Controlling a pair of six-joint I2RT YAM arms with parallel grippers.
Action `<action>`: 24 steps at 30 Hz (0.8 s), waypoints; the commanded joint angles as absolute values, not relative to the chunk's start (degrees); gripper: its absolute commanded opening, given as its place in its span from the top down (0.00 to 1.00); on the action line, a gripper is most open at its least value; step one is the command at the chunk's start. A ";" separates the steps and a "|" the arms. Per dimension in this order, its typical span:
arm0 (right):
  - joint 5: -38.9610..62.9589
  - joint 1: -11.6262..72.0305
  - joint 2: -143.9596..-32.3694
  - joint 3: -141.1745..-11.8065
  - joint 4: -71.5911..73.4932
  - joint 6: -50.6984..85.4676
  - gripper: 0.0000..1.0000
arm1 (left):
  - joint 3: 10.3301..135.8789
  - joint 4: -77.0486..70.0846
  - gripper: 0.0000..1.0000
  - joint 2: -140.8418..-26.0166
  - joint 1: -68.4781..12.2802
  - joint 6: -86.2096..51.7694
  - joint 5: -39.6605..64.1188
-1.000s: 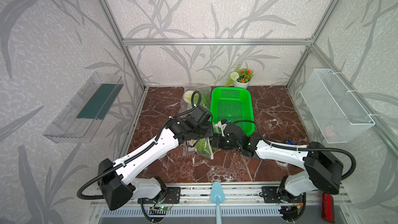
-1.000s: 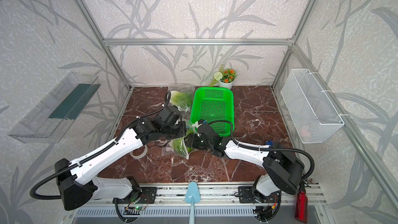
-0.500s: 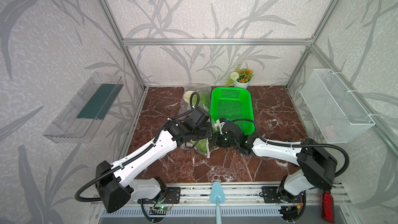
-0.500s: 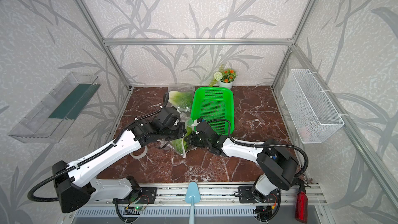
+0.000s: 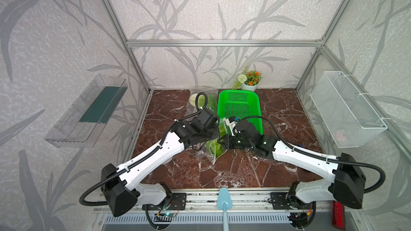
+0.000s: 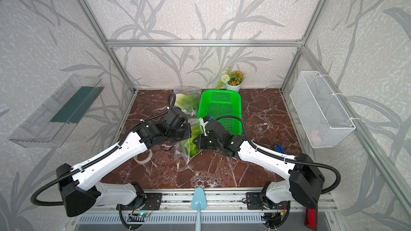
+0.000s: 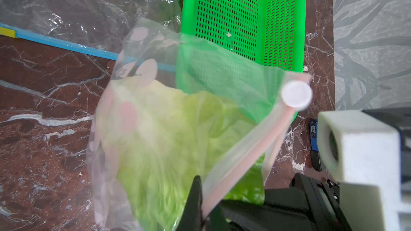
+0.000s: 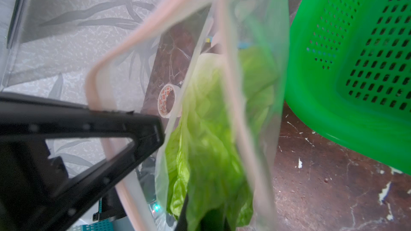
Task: Open the zip-top bag and take out the chinese cabbages
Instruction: Pick up the Chinese cabbage from the zipper food storage bag.
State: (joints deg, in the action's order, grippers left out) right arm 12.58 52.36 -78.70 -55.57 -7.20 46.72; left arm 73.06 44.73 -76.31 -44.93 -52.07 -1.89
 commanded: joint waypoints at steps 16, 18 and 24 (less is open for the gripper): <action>0.33 58.11 -69.42 -60.16 -25.28 33.49 1.00 | 78.40 50.17 1.00 -82.42 -44.87 -50.37 -1.86; -0.26 57.54 -68.79 -60.03 -24.92 33.53 1.00 | 78.14 50.44 1.00 -82.29 -45.09 -50.19 -1.76; 3.27 52.01 -67.43 -57.18 -20.20 35.91 1.00 | 77.43 49.40 1.00 -81.12 -46.64 -48.53 -1.18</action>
State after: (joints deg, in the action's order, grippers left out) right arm 2.92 54.46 -69.23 -57.93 -25.32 34.89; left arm 76.90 48.40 -81.87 -45.69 -49.98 -1.26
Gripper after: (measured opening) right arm 0.061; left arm 0.047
